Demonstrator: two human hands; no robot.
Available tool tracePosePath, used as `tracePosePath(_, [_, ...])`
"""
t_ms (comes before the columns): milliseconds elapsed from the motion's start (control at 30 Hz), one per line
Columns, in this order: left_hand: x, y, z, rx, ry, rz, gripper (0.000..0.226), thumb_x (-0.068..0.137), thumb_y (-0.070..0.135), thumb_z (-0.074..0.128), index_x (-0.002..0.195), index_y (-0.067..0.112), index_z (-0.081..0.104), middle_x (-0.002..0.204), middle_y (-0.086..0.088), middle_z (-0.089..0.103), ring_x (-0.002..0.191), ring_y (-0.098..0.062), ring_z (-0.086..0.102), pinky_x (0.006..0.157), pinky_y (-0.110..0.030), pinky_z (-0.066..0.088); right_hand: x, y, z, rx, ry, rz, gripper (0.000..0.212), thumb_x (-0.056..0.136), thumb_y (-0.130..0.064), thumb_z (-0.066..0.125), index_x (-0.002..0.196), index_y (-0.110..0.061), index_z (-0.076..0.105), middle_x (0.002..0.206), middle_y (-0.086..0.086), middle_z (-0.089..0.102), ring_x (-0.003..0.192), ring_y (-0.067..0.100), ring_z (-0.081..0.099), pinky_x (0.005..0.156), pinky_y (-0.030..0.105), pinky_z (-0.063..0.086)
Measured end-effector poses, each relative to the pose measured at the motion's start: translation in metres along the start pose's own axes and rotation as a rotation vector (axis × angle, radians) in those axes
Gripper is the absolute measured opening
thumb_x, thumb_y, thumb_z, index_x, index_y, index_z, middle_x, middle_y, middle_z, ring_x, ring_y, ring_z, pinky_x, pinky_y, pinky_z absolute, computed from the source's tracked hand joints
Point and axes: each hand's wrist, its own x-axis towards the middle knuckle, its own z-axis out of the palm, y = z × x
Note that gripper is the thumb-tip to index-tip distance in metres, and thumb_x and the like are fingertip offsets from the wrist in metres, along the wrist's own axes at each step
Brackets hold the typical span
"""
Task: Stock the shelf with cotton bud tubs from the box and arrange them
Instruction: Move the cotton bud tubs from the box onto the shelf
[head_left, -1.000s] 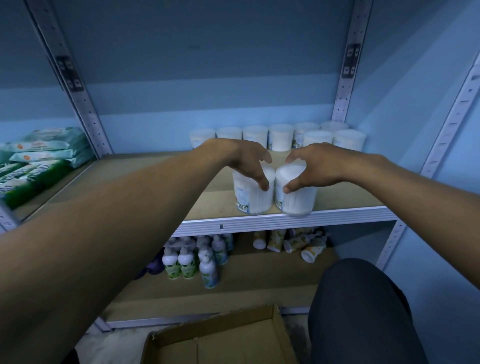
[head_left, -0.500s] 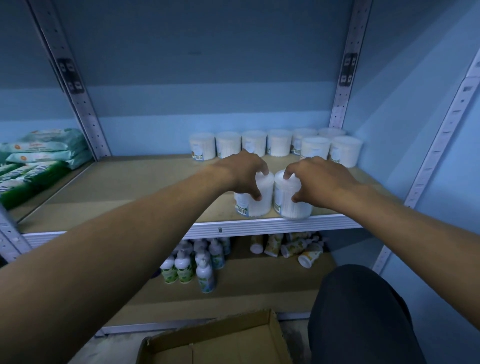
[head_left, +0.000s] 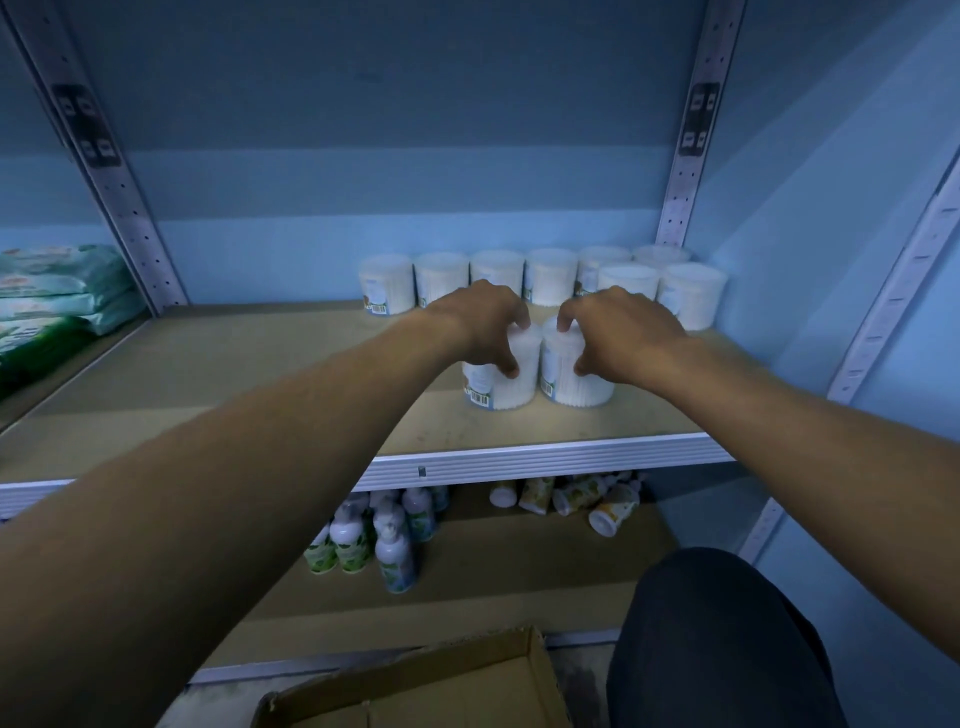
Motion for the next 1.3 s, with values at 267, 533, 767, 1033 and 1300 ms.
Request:
tracePosePath(267, [0.038,-0.01,0.005,0.006,0.007,-0.027,0.068,0.078,0.035,0.081,0.139,0.024,0.052,0.14,0.003,0.051,0.13,-0.02,0.043,0.1,-0.031,0.039,0.036,0.008,0.014,-0.022,0.018,0.007,0.052,0.084,-0.015,0.073,0.132,-0.028,0.056,0.128,0.012,0.056,0.11,0.033,0.06,0.075,0.034,0.043])
tracePosePath(533, [0.072,-0.021,0.013,-0.018,0.011,-0.085,0.071,0.076,0.039,0.082,0.139,0.029,0.051,0.142,0.003,0.052,0.126,-0.02,0.051,0.101,-0.033,0.045,0.064,0.023,0.03,-0.008,0.038,-0.008,0.054,0.087,-0.013,0.069,0.136,-0.029,0.053,0.133,0.01,0.054,0.117,0.031,0.057,0.081,0.034,0.044])
tracePosePath(767, [0.096,-0.028,0.017,-0.012,0.021,-0.078,0.071,0.073,0.039,0.084,0.136,0.028,0.053,0.139,0.002,0.054,0.122,-0.022,0.055,0.101,-0.036,0.048,0.089,0.031,0.038,0.015,0.009,-0.001,0.056,0.084,-0.017,0.072,0.135,-0.03,0.051,0.134,0.009,0.052,0.12,0.029,0.053,0.087,0.034,0.044])
tracePosePath(1033, [0.118,-0.038,0.023,-0.004,0.059,-0.054,0.068,0.074,0.04,0.083,0.134,0.025,0.056,0.137,0.0,0.056,0.122,-0.022,0.054,0.101,-0.037,0.047,0.115,0.035,0.047,0.016,0.03,0.022,0.056,0.085,-0.016,0.072,0.135,-0.03,0.052,0.134,0.009,0.052,0.123,0.029,0.052,0.084,0.033,0.041])
tracePosePath(1300, [0.143,-0.047,0.028,0.029,0.085,-0.044,0.067,0.074,0.045,0.081,0.134,0.027,0.056,0.136,0.001,0.057,0.122,-0.024,0.053,0.099,-0.038,0.047,0.133,0.045,0.06,0.077,0.101,0.021,0.051,0.086,-0.012,0.068,0.132,-0.03,0.055,0.135,0.009,0.053,0.124,0.03,0.052,0.087,0.034,0.042])
